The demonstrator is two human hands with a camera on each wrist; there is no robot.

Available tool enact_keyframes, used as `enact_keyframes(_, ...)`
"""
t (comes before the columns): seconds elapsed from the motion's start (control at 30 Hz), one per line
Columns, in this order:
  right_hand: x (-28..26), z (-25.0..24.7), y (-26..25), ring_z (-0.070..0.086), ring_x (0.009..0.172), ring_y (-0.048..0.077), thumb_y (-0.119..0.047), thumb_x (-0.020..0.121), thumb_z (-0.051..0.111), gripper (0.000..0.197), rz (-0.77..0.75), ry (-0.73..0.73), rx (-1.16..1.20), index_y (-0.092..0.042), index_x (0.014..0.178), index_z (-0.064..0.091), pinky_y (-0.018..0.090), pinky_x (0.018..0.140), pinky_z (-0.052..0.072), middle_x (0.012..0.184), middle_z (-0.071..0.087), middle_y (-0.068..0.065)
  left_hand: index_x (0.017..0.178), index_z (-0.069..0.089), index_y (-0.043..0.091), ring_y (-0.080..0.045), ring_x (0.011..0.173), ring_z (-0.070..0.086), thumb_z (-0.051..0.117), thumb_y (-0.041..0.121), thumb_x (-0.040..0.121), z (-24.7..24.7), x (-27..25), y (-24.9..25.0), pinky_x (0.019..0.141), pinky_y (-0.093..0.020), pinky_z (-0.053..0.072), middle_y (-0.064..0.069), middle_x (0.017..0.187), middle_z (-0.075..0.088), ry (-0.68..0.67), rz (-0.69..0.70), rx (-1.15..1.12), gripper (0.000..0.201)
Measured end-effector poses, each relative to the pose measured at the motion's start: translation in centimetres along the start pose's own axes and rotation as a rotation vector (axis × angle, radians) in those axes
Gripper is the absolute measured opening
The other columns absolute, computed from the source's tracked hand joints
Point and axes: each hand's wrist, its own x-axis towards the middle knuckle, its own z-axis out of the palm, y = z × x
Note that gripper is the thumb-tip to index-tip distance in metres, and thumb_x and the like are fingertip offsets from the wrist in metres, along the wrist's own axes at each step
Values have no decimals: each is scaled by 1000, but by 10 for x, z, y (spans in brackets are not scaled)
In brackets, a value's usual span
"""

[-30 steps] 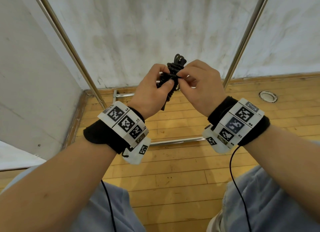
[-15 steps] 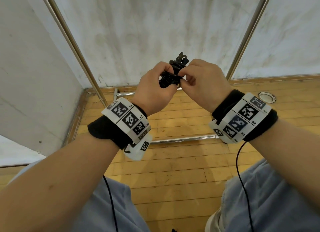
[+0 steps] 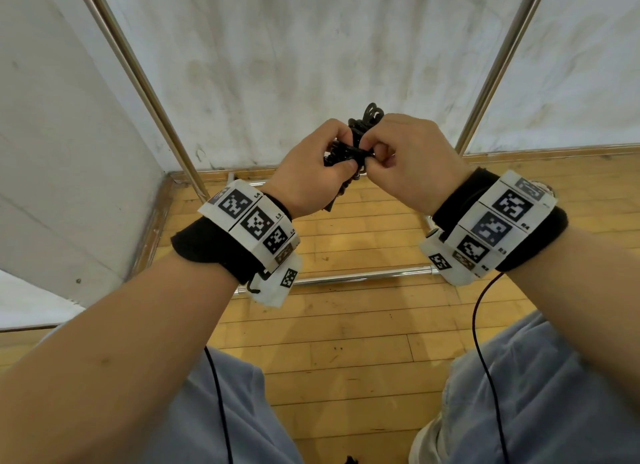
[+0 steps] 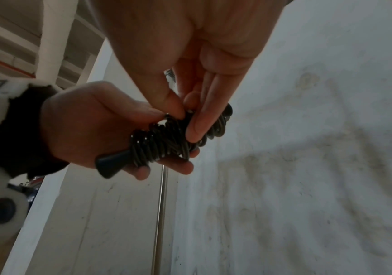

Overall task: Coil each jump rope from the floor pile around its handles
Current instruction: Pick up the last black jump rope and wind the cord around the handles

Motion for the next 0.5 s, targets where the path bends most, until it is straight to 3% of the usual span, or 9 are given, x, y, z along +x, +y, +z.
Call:
enact_keyframes(0.1,2,-6,0,47,73,12,-11,80,57,17,10,7,5,-12,94,68,27,73,44,76,49,-7,89,48,18,-23,68,63,55,3,91,-1,1,1,62,-44,59,-2,85,58,23,-21,-98,17)
enact_keyframes(0.23,4,-11,-2,45,74,13,-15,77,58,14,8,-37,-13,-13,89,65,29,73,43,68,36,-18,90,50,19,-19,65,63,57,2,90,0,-1,2,63,-40,59,-7,89,59,-16,-23,-180,19)
enact_keyframes(0.33,3,-12,-1,44,73,12,-17,77,58,11,28,-51,-17,-13,87,62,24,69,36,67,35,-19,96,50,22,-21,67,64,58,8,92,1,-3,3,65,-39,60,-8,97,59,-45,1,-125,17)
enact_keyframes(0.43,1,-12,1,43,71,13,-18,76,59,9,45,-39,16,-15,85,61,22,67,32,66,35,-19,97,50,25,-15,62,64,58,10,93,1,-4,5,62,-33,59,-2,94,60,-42,39,-42,17)
enact_keyframes(0.5,-1,-11,1,43,72,13,-19,77,59,10,48,-46,34,-15,85,61,21,68,32,67,36,-19,100,52,18,-13,61,63,58,12,93,2,-4,5,61,-32,58,-2,94,62,-32,52,25,11)
